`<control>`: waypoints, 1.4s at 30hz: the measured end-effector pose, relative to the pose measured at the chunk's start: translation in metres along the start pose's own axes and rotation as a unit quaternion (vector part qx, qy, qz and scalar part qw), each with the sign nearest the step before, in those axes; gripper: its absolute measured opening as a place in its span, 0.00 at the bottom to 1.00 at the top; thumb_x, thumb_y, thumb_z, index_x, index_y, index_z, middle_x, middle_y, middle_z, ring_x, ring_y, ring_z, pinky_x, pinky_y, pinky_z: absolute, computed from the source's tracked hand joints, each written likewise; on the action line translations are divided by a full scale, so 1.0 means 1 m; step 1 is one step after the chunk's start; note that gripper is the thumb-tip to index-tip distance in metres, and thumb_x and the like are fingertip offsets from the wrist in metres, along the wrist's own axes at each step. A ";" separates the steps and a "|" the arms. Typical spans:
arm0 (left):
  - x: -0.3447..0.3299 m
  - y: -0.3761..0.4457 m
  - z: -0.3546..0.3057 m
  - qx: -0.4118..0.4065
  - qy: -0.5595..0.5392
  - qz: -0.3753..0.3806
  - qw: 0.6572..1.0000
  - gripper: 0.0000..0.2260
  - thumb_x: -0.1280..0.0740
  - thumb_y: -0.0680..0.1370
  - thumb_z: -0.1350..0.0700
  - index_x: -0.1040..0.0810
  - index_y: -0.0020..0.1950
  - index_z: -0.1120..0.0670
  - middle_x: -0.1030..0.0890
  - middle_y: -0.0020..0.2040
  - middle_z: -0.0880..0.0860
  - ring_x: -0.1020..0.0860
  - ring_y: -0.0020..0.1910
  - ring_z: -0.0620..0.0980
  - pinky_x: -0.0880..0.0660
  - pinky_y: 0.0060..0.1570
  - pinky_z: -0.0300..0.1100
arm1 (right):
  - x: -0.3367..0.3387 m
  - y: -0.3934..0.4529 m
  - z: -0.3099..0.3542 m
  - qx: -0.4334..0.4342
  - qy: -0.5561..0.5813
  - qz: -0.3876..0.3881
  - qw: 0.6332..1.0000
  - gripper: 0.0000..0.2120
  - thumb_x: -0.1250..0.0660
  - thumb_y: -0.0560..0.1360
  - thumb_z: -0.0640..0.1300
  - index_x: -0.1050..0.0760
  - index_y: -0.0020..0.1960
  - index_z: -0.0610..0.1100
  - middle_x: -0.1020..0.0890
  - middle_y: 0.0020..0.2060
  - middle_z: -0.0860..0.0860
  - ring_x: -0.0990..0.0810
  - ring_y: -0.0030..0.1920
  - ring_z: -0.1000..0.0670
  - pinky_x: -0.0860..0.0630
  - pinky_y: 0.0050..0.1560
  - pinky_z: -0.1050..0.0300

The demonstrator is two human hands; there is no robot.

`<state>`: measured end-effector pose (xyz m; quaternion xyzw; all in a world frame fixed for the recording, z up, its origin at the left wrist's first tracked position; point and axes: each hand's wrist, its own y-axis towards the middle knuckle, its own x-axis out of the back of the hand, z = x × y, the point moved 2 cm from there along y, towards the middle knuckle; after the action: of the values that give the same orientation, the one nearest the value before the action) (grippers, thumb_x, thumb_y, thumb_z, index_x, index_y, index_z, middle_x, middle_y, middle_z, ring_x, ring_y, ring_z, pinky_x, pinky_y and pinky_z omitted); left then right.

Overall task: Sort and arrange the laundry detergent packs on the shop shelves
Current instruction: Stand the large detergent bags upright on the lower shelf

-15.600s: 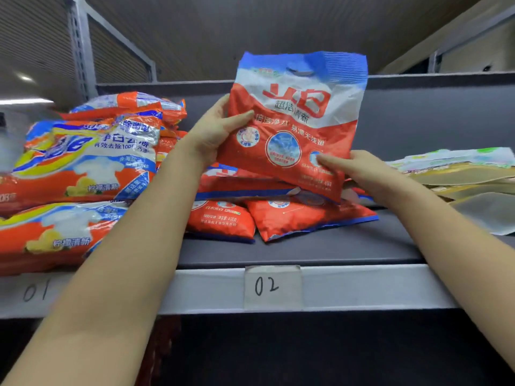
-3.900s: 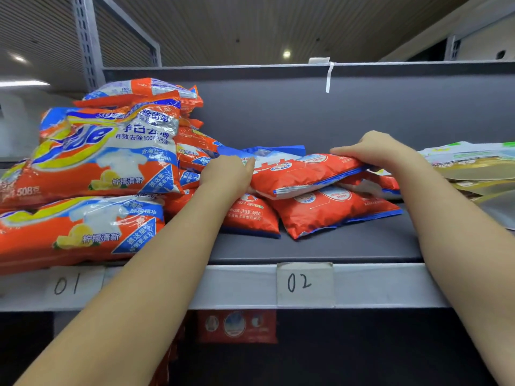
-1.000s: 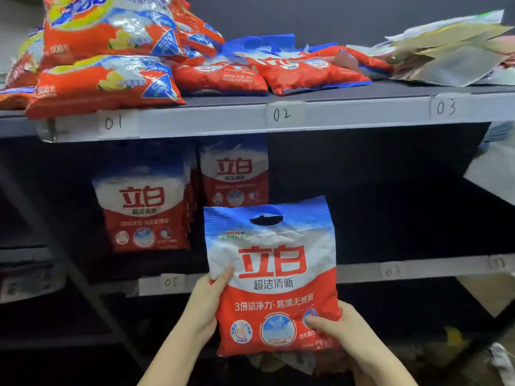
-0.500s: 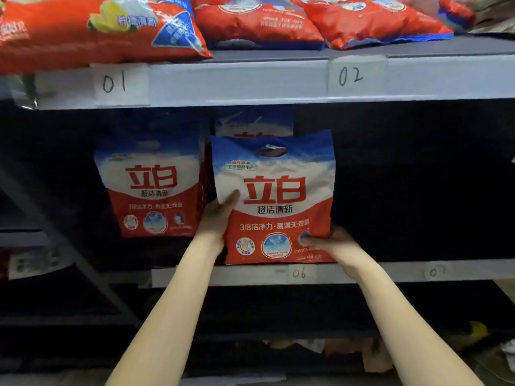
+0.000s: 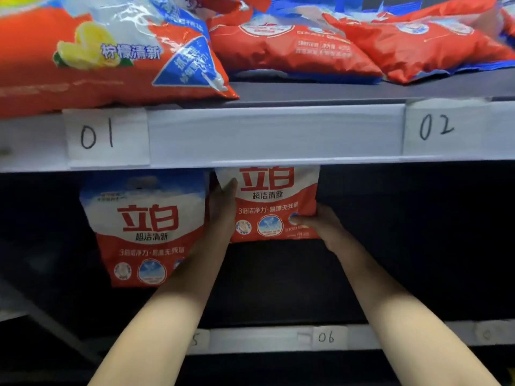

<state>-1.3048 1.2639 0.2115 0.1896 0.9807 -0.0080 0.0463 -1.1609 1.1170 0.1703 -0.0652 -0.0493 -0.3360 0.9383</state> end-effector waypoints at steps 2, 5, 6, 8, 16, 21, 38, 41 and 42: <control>-0.003 0.013 -0.001 -0.012 0.035 -0.019 0.999 0.06 0.39 0.80 0.51 0.31 0.53 0.38 0.20 0.54 0.50 0.20 0.52 0.52 0.23 0.55 0.55 | -0.006 0.014 -0.002 -0.006 0.005 -0.022 1.000 0.22 0.25 0.68 0.38 0.24 0.60 0.42 0.18 0.49 0.48 0.19 0.44 0.54 0.24 0.35 0.69; -0.007 0.019 0.008 0.022 0.098 -0.011 0.995 0.03 0.42 0.82 0.52 0.31 0.49 0.45 0.22 0.52 0.51 0.22 0.53 0.50 0.25 0.57 0.50 | -0.014 0.027 -0.025 -0.050 -0.024 -0.069 0.996 0.23 0.24 0.67 0.40 0.24 0.60 0.41 0.17 0.51 0.46 0.18 0.49 0.46 0.22 0.45 0.58; -0.008 0.016 0.011 0.031 0.101 -0.005 0.994 0.02 0.43 0.82 0.53 0.31 0.52 0.46 0.23 0.51 0.51 0.23 0.51 0.50 0.25 0.55 0.48 | -0.017 0.029 -0.032 -0.065 -0.032 -0.088 0.994 0.24 0.24 0.67 0.43 0.24 0.61 0.41 0.17 0.52 0.45 0.18 0.51 0.45 0.22 0.48 0.54; -0.006 0.016 0.026 0.028 0.124 -0.012 0.992 0.04 0.43 0.82 0.54 0.32 0.57 0.49 0.24 0.50 0.49 0.25 0.47 0.47 0.26 0.52 0.46 | -0.018 0.027 -0.040 -0.085 -0.063 -0.117 0.987 0.25 0.26 0.69 0.49 0.26 0.62 0.43 0.18 0.53 0.46 0.19 0.53 0.47 0.22 0.46 0.56; 0.009 -0.019 0.097 0.046 0.233 -0.026 0.971 0.21 0.40 0.79 0.47 0.36 0.71 0.49 0.28 0.67 0.52 0.28 0.65 0.54 0.31 0.64 0.51 | -0.006 -0.021 -0.043 -0.042 -0.229 -0.142 0.962 0.12 0.40 0.78 0.50 0.21 0.50 0.46 0.18 0.46 0.50 0.20 0.45 0.53 0.29 0.40 0.61; 0.005 -0.086 0.100 -0.030 0.383 0.097 0.918 0.17 0.43 0.82 0.56 0.32 0.70 0.53 0.28 0.68 0.54 0.30 0.67 0.53 0.34 0.64 0.43 | -0.002 -0.077 -0.052 0.017 -0.273 -0.107 0.956 0.14 0.41 0.79 0.42 0.25 0.63 0.43 0.21 0.59 0.47 0.23 0.59 0.48 0.29 0.56 0.60; -0.039 -0.255 -0.069 -0.433 0.635 0.169 0.617 0.15 0.45 0.82 0.49 0.22 0.62 0.49 0.20 0.57 0.50 0.24 0.56 0.51 0.28 0.55 0.48 | 0.082 -0.248 0.092 0.234 -0.471 -0.046 0.849 0.14 0.36 0.78 0.44 0.24 0.62 0.45 0.20 0.58 0.51 0.23 0.59 0.53 0.30 0.59 0.61; -0.039 -0.268 -0.123 -0.492 0.598 0.131 0.619 0.15 0.44 0.81 0.49 0.21 0.59 0.49 0.19 0.54 0.50 0.23 0.54 0.51 0.28 0.51 0.47 | 0.095 -0.268 0.147 0.281 -0.453 -0.072 0.843 0.12 0.35 0.77 0.44 0.23 0.60 0.46 0.20 0.55 0.52 0.23 0.56 0.55 0.29 0.57 0.63; -0.038 -0.271 -0.140 -0.507 0.583 0.122 0.623 0.14 0.44 0.81 0.49 0.20 0.58 0.49 0.19 0.53 0.50 0.23 0.53 0.51 0.29 0.50 0.47 | 0.099 -0.271 0.163 0.294 -0.444 -0.082 0.842 0.12 0.35 0.77 0.43 0.23 0.59 0.45 0.19 0.54 0.52 0.23 0.54 0.56 0.30 0.56 0.64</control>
<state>-1.3828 1.0032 0.3540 0.2190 0.6189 0.6087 -0.4456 -1.2652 0.8735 0.3691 0.0758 -0.5626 -0.3162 0.7601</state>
